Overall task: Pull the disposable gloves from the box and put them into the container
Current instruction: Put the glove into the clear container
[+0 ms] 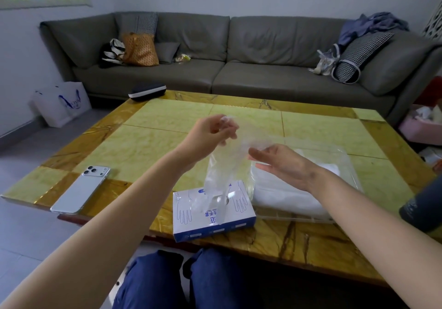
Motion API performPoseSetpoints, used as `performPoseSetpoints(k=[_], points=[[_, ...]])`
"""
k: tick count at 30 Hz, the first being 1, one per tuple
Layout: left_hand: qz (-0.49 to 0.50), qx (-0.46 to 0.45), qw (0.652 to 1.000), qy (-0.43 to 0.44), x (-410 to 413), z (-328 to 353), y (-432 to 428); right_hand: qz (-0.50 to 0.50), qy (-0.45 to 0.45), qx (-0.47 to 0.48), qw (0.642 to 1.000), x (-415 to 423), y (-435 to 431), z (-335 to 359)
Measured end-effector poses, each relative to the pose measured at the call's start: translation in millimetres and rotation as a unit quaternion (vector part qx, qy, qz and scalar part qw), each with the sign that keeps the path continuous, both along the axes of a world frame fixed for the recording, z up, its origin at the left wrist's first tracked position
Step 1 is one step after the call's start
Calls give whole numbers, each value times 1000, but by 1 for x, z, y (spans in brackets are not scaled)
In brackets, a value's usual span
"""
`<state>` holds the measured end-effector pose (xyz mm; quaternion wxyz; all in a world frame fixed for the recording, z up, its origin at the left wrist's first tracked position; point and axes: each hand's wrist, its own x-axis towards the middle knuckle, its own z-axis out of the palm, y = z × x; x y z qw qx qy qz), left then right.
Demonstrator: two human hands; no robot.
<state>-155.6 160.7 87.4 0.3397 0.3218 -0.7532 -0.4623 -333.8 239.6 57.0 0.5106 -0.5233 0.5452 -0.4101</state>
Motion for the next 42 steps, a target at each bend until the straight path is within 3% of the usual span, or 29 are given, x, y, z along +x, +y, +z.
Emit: performPoseSetpoints(k=[4, 9, 15, 19, 25, 29, 32, 38, 42], points=[[55, 4, 998, -11, 9, 0, -8, -59, -94, -29, 993, -1, -9, 5], [55, 42, 998, -6, 16, -2, -10, -66, -37, -64, 995, -3, -12, 15], [33, 82, 996, 33, 15, -6, -10, 14, -11, -33, 999, 10, -14, 11], [74, 108, 990, 59, 26, -9, -19, -22, 37, -39, 998, 4, -15, 9], [102, 69, 990, -72, 36, -14, -36, -73, 128, -56, 988, -15, -10, 14], [-27, 80, 985, -152, 17, 4, -33, -43, 173, -43, 983, -28, -6, 24], [-80, 39, 975, -203, -10, 16, -26, 7, 214, -26, 977, -38, -3, 28], [-63, -30, 977, -200, -67, 16, -27, -51, 251, -7, 967, -71, 8, 29], [-43, -61, 984, -159, -101, 28, -28, -142, 238, -67, 958, -97, 13, 36]])
